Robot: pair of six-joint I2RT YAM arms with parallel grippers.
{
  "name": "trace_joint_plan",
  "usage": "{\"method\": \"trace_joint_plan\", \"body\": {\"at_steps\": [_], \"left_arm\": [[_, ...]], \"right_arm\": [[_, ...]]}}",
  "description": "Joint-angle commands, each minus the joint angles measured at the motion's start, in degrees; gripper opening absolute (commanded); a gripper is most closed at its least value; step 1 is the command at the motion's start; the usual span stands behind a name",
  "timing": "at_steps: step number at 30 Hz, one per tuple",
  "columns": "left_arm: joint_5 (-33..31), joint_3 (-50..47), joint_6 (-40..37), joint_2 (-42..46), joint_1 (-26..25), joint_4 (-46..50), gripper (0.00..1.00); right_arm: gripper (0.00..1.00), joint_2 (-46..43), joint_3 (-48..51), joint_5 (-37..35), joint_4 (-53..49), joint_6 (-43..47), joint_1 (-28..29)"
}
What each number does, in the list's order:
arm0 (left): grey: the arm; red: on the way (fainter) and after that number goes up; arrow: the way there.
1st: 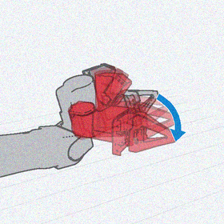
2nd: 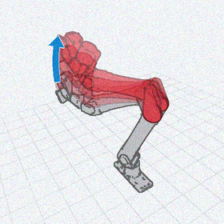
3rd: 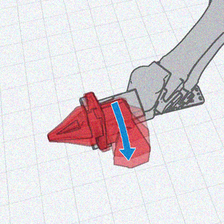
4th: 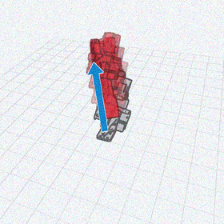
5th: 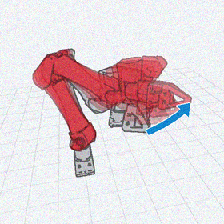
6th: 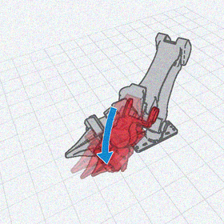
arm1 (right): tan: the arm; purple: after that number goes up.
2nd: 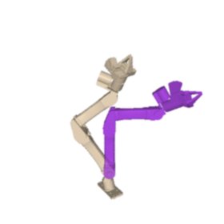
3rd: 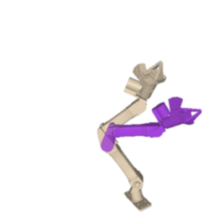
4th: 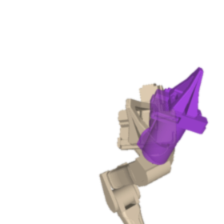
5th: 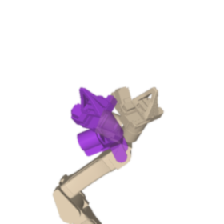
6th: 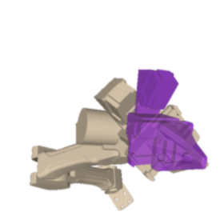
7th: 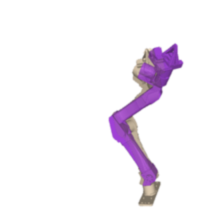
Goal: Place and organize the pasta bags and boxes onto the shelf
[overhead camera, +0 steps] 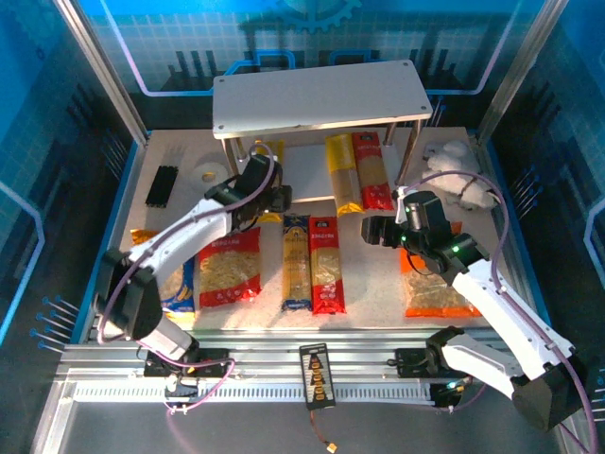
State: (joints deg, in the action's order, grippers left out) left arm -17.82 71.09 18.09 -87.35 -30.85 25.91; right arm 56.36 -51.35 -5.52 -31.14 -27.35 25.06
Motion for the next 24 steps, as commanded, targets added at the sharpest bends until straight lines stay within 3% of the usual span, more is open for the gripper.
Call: {"method": "trace_joint_plan", "body": {"at_steps": [1, 10, 20, 24], "left_arm": [[-1.70, -5.89, 3.92, 4.94, -4.67, -0.07, 0.66], [-2.82, -19.82, 16.06, 9.48, -14.95, 1.09, 0.69], [1.83, -22.16, 20.54, 3.72, -15.83, -4.42, 0.72], [4.29, -21.63, 21.21, -0.51, -15.90, -6.51, 0.78]], "right_arm": [[0.85, -0.90, 0.64, 0.22, -0.69, -0.84, 0.01], [0.87, -1.17, 2.84, 1.12, 0.54, -1.39, 0.19], [0.89, -2.01, 3.48, 1.64, 0.81, -1.60, 0.51], [0.90, -2.87, 4.07, 1.24, 0.57, -1.56, 0.51]]}}
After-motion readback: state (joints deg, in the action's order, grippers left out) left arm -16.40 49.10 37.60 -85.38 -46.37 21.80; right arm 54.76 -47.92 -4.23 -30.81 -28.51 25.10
